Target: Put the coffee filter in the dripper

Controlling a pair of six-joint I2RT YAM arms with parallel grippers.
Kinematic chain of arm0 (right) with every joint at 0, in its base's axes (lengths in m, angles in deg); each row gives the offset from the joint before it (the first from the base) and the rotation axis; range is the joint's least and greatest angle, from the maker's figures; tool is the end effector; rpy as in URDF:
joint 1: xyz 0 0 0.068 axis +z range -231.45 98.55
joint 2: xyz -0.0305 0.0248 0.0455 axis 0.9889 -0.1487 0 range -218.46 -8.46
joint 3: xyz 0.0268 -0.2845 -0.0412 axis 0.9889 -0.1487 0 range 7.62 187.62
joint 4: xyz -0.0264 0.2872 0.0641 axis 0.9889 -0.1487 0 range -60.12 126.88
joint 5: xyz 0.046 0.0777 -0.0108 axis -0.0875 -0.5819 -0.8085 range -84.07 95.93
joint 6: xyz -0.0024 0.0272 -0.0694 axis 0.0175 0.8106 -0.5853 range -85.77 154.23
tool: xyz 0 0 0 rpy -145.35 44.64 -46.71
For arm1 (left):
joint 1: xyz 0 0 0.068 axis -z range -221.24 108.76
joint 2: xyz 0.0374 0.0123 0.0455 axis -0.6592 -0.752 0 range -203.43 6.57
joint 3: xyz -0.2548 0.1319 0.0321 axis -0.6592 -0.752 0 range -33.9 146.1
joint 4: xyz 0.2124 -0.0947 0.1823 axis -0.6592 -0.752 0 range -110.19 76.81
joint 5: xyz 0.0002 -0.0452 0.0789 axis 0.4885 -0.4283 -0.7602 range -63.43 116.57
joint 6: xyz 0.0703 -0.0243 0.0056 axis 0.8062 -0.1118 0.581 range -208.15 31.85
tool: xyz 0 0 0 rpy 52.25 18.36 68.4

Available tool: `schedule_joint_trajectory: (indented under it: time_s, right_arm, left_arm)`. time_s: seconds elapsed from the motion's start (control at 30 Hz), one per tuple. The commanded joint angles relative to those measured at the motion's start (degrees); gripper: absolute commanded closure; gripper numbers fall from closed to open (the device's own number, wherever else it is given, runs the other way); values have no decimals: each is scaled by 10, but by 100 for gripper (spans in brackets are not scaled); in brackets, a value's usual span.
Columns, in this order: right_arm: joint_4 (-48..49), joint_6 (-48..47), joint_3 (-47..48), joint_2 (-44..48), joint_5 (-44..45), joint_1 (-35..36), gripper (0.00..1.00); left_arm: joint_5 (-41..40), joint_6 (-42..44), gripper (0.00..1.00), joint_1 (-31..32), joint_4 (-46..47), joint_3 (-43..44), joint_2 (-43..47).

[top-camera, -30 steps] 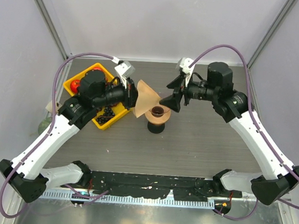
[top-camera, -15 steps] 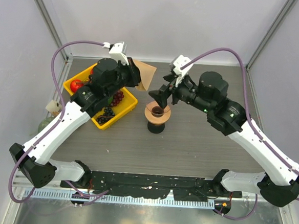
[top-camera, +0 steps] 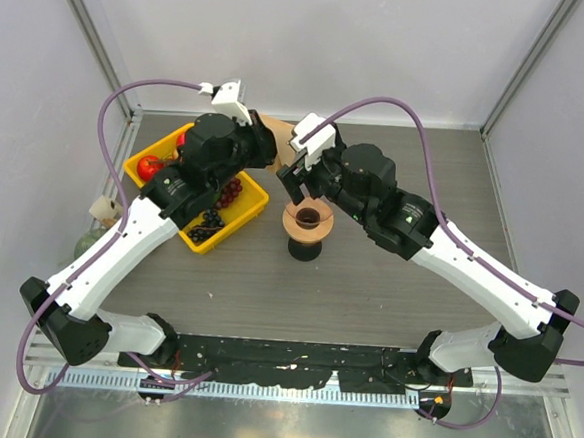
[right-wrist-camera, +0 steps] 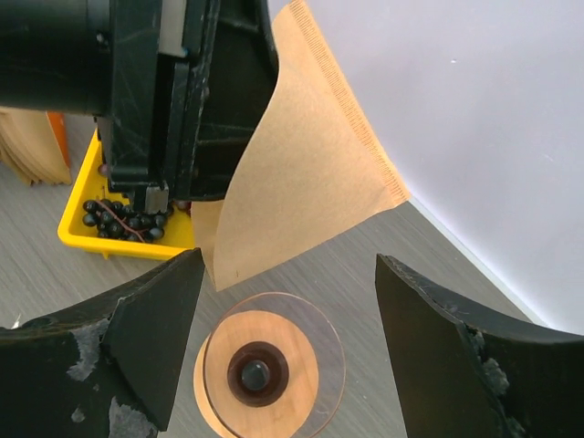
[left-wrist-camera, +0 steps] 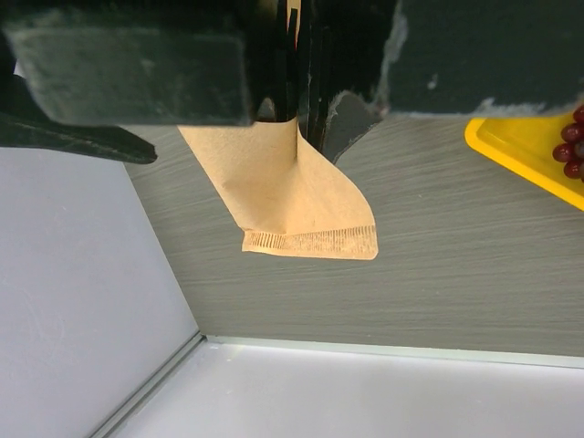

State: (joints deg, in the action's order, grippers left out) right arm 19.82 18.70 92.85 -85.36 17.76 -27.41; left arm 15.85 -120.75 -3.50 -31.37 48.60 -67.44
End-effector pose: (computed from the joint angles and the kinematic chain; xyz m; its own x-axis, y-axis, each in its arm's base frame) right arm 0.2216 0.2834 0.4661 0.0942 -0.3163 -0.9440 -0.6725 0.6789 -0.2946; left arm 0.2805 -0.2022 0.4611 -0.3580 -0.3923 -0.8473 0.3126 0.8048 -0.5046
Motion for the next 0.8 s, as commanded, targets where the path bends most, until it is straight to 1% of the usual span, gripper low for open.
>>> schedule_joint_trajectory:
  time_s: [0.0, 0.2, 0.4, 0.53, 0.67, 0.77]
  right_arm:
    - [64, -9, 26, 4, 38, 5, 18]
    - [93, -9, 18, 4, 29, 5, 16]
    - [99, -4, 6, 17, 14, 5, 13]
    - [94, -5, 4, 24, 13, 5, 9]
    - [97, -12, -2, 25, 34, 5, 9]
    - [99, -21, 1, 11, 64, 5, 12]
  left_arm:
    - [-18, -4, 90, 3, 11, 17, 3]
    - [-18, -10, 89, 3, 11, 16, 2]
    - [-18, -10, 88, 4, 9, 13, 3]
    - [-16, -11, 87, 4, 9, 8, 3]
    - [-12, -11, 87, 4, 11, 10, 1]
    - [-11, -11, 87, 6, 12, 11, -1]
